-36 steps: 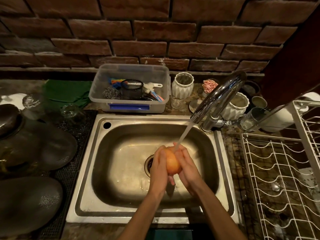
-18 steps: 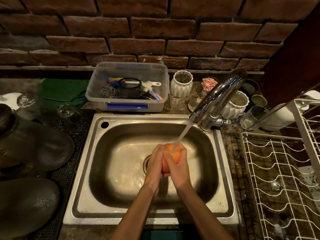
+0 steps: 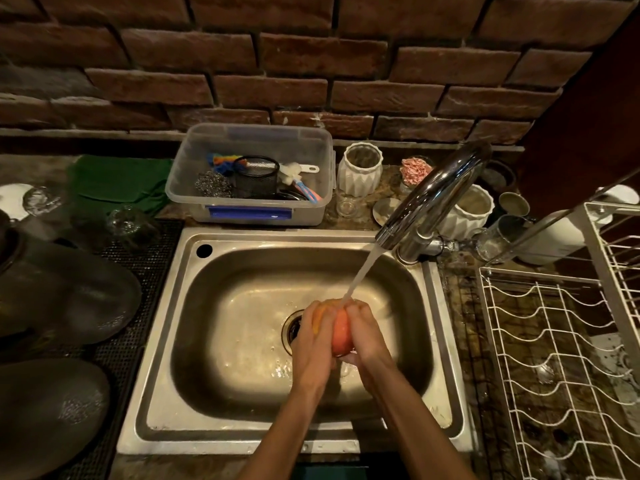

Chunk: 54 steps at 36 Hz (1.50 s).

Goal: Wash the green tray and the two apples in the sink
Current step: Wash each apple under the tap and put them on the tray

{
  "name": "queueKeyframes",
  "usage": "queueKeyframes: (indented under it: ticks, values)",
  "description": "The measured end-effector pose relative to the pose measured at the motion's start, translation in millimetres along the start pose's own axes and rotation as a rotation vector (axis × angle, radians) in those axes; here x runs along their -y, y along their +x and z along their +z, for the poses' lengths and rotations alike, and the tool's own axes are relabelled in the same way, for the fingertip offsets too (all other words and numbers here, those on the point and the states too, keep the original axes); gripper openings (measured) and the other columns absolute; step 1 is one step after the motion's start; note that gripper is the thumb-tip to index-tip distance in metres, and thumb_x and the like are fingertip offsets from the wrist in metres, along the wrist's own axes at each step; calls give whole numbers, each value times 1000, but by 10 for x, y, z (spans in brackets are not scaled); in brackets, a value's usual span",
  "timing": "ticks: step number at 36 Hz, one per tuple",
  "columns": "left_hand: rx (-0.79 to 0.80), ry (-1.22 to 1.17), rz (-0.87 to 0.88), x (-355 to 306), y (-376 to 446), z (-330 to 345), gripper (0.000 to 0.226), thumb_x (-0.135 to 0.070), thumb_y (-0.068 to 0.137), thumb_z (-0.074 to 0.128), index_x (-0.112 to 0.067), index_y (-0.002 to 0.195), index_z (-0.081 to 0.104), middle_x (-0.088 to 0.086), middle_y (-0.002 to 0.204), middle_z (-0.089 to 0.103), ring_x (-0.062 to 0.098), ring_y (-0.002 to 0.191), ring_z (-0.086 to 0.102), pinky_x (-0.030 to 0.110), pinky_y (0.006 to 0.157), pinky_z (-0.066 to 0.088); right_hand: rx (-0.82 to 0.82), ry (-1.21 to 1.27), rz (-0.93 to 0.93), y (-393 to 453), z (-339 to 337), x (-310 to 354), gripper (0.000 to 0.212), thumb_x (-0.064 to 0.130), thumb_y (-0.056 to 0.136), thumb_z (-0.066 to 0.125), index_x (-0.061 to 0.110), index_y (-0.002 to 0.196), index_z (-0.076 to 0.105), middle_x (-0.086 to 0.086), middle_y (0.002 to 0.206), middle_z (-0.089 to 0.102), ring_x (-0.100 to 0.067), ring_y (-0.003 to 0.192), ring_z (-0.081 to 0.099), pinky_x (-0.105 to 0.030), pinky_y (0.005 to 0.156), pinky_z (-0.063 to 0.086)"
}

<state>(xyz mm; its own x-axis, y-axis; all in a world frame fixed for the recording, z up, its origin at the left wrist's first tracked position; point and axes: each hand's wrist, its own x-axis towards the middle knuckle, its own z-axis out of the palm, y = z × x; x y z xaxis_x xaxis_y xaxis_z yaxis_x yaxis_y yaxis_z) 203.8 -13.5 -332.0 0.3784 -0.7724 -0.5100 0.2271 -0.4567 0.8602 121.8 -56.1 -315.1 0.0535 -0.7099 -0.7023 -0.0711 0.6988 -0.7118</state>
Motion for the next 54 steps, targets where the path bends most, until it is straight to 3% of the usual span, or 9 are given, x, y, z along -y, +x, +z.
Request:
queueKeyframes:
  ticks: [4,8,13,22,26,32,37,46,54]
  values:
    - [-38,-65,-146,-43,-17,9,25,-79,76,50,-60,88,61,-8,95,67,8,64,74,43,58,64,118,-110,-80,-59,-40,41,9,51,101,45,52,106,52,5,123,59,-21,108,64,-43,83,62]
    - [29,-60,-306,-78,20,-23,61,-87,68,46,-36,97,61,15,81,75,36,59,73,34,49,58,226,-95,-150,-187,-122,63,23,55,98,47,45,119,46,9,121,55,-8,92,69,-12,57,53]
    - [115,-191,-483,-107,43,-73,48,-63,91,45,-20,107,60,26,99,71,42,69,74,42,52,60,259,-33,-209,-226,-224,-55,44,55,91,57,45,133,47,-3,140,48,-22,121,58,-31,83,60]
    - [109,-164,-305,-124,87,-32,45,-60,94,44,-28,88,74,0,73,77,15,67,73,42,76,58,-59,48,-304,-215,33,-188,22,51,100,47,45,118,58,11,113,66,-13,101,68,-24,73,59]
    - [92,-209,-292,-70,31,10,42,-59,92,50,-25,99,74,1,90,79,19,86,75,41,79,60,-226,144,-234,-150,146,-95,19,39,102,48,34,103,66,4,104,70,-19,96,68,-31,67,60]
    - [121,-85,-8,-49,-92,-43,42,-66,89,47,-44,123,57,-12,106,69,-1,90,70,13,63,55,-192,343,-32,-125,169,1,27,35,100,51,16,108,68,-9,101,71,-20,82,66,-24,51,54]
    - [124,55,127,-6,-112,-89,55,-78,68,61,-70,119,42,-46,107,47,-7,101,60,17,69,59,-89,369,121,-140,89,51,27,38,101,52,19,111,67,-11,106,70,-27,92,68,-32,61,58]
    - [22,-42,-26,-146,8,31,25,-64,89,52,-45,101,63,-8,104,66,5,79,72,22,52,57,14,267,-128,-166,22,-28,25,47,96,58,30,109,70,-7,117,70,-25,99,71,-29,62,59]
    - [323,-254,-490,-385,110,-103,60,-60,93,45,-9,123,57,31,110,69,38,68,72,30,40,54,292,261,-252,-41,-327,-233,59,43,85,77,31,139,54,-1,133,62,-29,116,67,-41,83,60]
